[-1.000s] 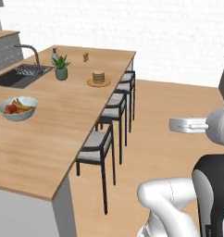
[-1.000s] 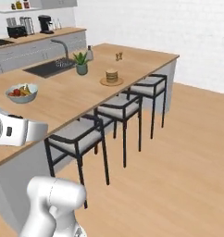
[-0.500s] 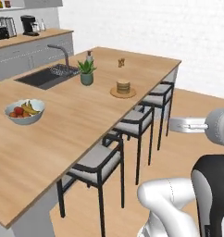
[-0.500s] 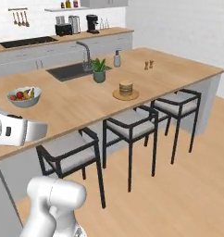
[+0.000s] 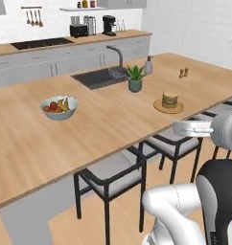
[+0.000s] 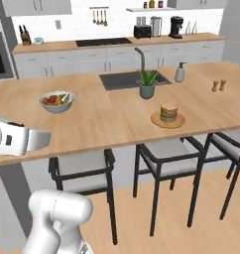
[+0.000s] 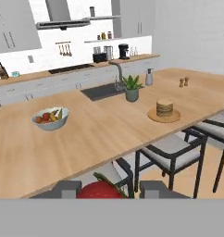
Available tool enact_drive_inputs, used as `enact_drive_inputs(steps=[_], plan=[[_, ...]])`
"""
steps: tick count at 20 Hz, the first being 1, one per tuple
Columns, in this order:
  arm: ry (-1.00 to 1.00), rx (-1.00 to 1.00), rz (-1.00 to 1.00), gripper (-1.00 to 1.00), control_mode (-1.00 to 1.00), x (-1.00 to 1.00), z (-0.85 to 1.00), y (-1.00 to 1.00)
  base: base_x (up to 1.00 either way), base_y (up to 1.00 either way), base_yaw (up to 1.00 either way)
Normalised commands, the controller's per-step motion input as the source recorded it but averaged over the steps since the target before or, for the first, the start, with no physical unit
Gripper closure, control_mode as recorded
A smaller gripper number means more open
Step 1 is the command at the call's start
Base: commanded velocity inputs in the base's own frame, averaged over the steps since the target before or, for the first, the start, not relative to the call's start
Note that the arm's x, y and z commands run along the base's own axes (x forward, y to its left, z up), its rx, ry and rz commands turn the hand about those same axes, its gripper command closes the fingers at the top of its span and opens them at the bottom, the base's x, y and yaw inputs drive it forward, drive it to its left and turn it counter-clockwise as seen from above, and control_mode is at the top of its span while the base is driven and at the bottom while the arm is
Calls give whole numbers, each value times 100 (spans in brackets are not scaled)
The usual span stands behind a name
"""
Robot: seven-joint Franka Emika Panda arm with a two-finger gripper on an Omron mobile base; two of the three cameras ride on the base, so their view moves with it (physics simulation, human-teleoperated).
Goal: Take the strawberry from the fridge and place it on top of the pancake, located on the dining counter.
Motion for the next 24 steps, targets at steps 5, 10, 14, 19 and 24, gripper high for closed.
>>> enact_drive_inputs(steps=[5, 10, 14, 19, 24], plan=[[0, 0, 0, 100, 100, 0, 0, 0, 0, -80, 62], [0, 0, 0, 100, 100, 0, 0, 0, 0, -99, 46], [0, 0, 0, 100, 100, 0, 0, 0, -20, -100, 38], [0, 0, 0, 100, 100, 0, 0, 0, -10, -100, 38], [0, 0, 0, 100, 100, 0, 0, 0, 0, -97, 27]])
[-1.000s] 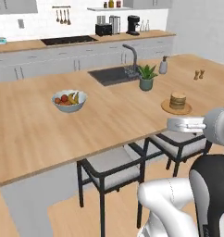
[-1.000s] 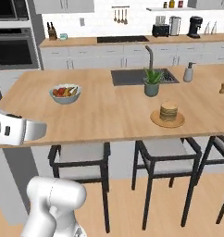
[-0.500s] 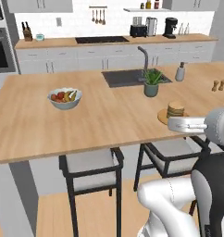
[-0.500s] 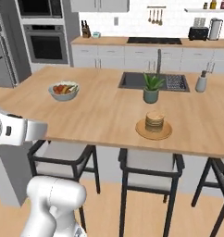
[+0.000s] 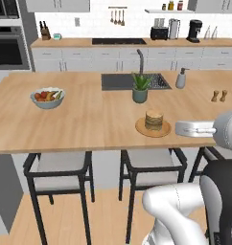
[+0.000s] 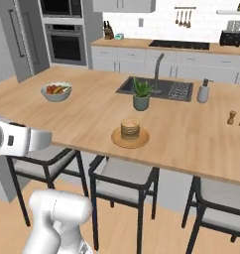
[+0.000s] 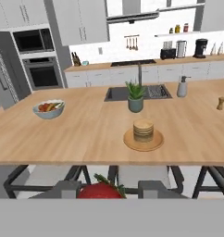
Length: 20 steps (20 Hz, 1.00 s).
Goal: Take the strawberry from the fridge and place it on top of the pancake, located on the dining counter.
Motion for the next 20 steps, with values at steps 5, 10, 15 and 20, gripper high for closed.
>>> enact_drive_inputs(steps=[5, 10, 15, 20], plan=[[0, 0, 0, 100, 100, 0, 0, 0, 36, -56, 4], [0, 0, 0, 100, 100, 0, 0, 0, 40, -2, -19], [0, 0, 0, 100, 100, 0, 0, 0, 42, 0, -26], [0, 0, 0, 100, 100, 0, 0, 0, 88, 7, -21]])
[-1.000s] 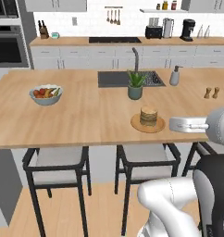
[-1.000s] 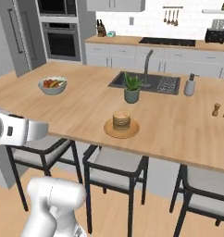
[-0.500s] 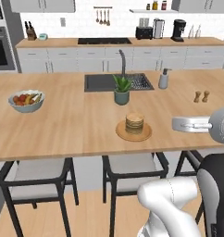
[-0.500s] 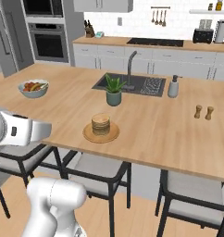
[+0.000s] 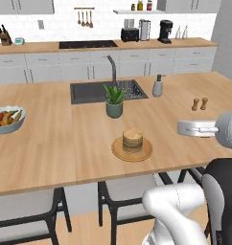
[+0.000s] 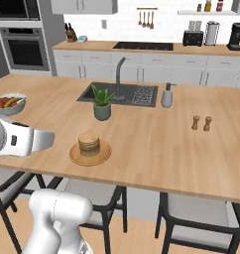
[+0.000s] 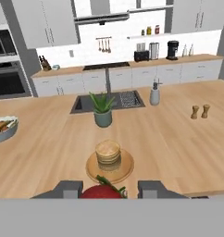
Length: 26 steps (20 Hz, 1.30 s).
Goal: Take the strawberry from the fridge and place it on top of the pancake, located on the dining counter.
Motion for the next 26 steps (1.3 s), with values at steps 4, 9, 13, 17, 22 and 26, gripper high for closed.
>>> enact_drive_inputs(steps=[4, 9, 13, 17, 22, 26], plan=[[0, 0, 0, 100, 100, 0, 0, 0, 99, 7, -4], [29, 0, 6, 100, -100, 60, -10, -2, 40, 2, 0], [48, 0, 12, 100, -100, 100, -31, -2, 0, 0, 0], [27, -3, 4, 100, -100, 80, -63, 2, 0, 0, 0], [23, -6, 0, 100, -100, 96, -67, 11, 0, 0, 0], [21, -9, 0, 100, -100, 100, -65, 31, 0, 0, 0]])
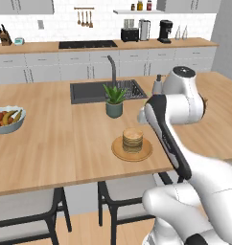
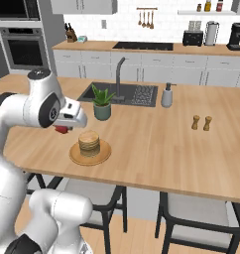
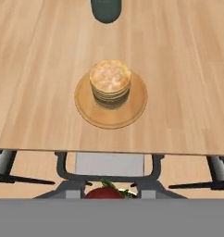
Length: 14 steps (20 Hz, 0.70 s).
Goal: Take the strawberry from the fridge and place it on top of the pancake, located on the dining counter.
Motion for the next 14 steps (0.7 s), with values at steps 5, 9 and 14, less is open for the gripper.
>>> enact_drive_inputs(steps=[5, 9, 14], plan=[[11, -4, 1, 100, -100, 72, -50, 6, 0, 0, 0], [-6, 1, 5, 100, -100, 36, -44, 0, 0, 0, 0], [-15, 0, 1, 100, -100, 19, -22, 0, 0, 0, 0]])
